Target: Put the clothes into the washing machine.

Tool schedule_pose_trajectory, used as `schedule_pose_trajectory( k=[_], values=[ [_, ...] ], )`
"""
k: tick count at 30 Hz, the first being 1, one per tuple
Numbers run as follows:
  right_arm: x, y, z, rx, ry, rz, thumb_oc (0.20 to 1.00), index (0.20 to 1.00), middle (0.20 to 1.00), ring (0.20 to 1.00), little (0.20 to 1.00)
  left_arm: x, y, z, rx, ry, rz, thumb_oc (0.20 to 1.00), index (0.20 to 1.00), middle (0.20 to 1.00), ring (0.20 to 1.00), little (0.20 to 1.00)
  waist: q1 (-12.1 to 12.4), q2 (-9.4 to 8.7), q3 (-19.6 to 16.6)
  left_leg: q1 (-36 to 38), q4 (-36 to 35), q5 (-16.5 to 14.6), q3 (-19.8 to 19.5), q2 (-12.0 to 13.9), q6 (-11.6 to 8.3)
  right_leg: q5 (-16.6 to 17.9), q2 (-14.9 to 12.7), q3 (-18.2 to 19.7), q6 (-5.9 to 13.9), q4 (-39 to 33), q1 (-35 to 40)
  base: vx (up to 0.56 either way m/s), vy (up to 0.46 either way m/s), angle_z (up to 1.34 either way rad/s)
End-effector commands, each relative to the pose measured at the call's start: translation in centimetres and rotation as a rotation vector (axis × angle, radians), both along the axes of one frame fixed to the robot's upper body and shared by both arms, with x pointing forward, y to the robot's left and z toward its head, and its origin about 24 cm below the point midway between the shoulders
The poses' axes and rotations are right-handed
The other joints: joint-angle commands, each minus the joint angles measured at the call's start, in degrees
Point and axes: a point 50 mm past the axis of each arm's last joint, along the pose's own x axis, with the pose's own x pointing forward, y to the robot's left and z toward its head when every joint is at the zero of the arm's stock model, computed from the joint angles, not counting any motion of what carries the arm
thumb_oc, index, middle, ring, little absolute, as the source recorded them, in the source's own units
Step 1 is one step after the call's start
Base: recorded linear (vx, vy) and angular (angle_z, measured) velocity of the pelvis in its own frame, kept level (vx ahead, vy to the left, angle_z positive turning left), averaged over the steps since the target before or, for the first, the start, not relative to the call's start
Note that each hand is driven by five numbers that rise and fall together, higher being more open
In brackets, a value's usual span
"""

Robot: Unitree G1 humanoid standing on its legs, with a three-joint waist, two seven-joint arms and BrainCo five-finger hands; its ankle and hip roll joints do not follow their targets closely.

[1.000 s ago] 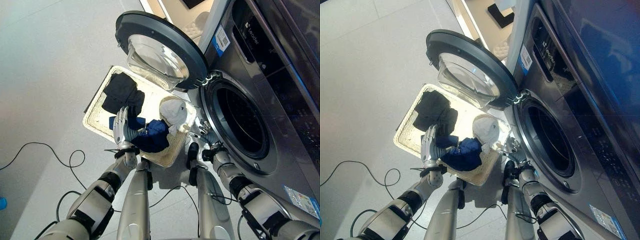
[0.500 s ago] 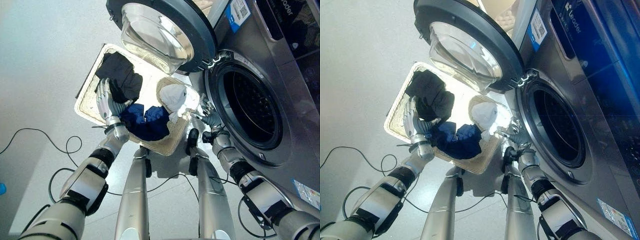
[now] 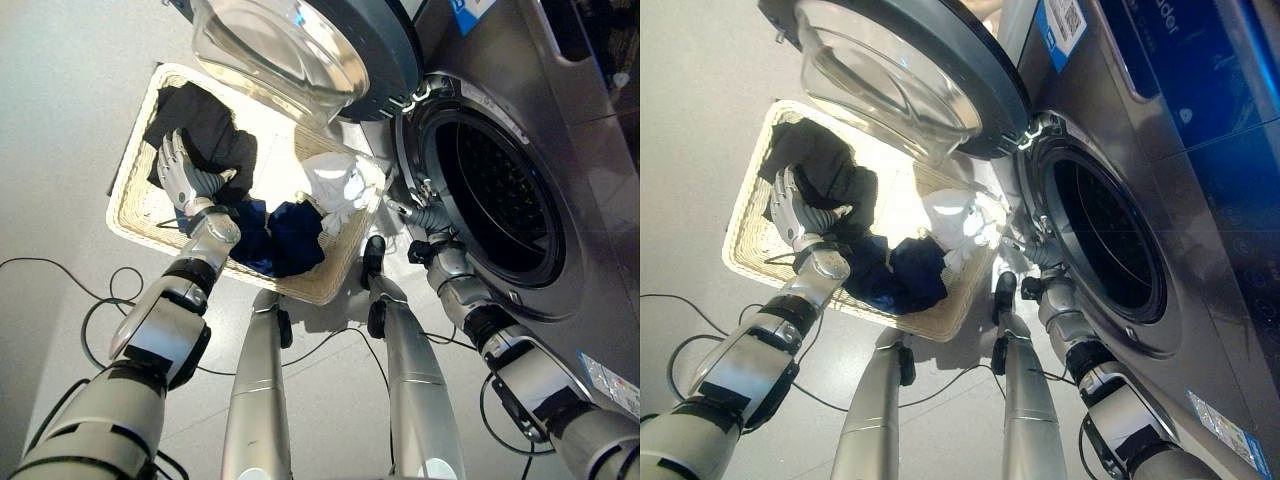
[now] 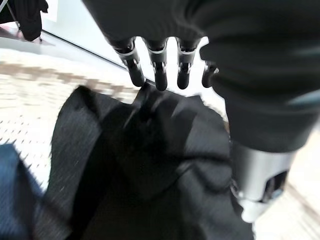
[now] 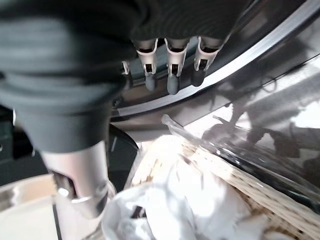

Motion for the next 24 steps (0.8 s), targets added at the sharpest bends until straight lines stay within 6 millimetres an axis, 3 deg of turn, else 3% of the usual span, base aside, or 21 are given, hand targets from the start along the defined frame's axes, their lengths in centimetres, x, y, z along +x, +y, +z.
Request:
schedule_pose_trajectory(
  k=[1,8,13,24],
  values=[
    [-0.5,-0.3,1.5,0.031,-0.103,0.011,1.000,1.000,1.000,1.000,1.000,0.0,2.1,0.9,-0.055,0.048,0.069,1.000,1.000,1.000,1.000,1.000,0.49,-0.17,-1.53,-2.27,-4.00,5.15,-0.72,-2.13,-1.96,-4.02,1.28,-2.83,3.54,5.86,-0.31,0.05,0.048,-0.03],
    [-0.3,0.6,4.2,0.068,-0.206,0.052,1.000,1.000,1.000,1.000,1.000,0.2,3.2,0.4,-0.135,0.262,0.115,1.000,1.000,1.000,1.000,1.000,-0.25,-0.33,-1.53,-5.54,-4.11,5.09,-0.45,-2.21,-1.92,-3.47,1.30,-2.25,4.11,5.31,-3.81,0.03,0.029,-0.02],
    [-0.2,1.1,5.6,0.099,-0.247,0.060,1.000,1.000,1.000,1.000,1.000,-0.1,4.2,0.5,-0.195,0.310,0.186,1.000,1.000,1.000,1.000,1.000,-0.55,-0.54,-1.53,-7.20,-3.84,5.07,-0.50,-2.34,-1.92,-2.97,1.27,-2.08,4.17,4.88,-5.44,0.01,0.014,-0.02],
    [0.0,0.4,6.9,0.171,-0.290,0.022,1.000,1.000,1.000,1.000,1.000,-1.1,6.5,1.8,-0.164,0.447,0.345,1.000,1.000,1.000,1.000,1.000,-1.14,-0.75,-1.53,-9.00,-4.52,5.48,-0.27,-2.16,-2.24,-2.20,1.33,-2.04,4.35,3.76,-7.21,0.00,0.003,-0.02]
  ],
)
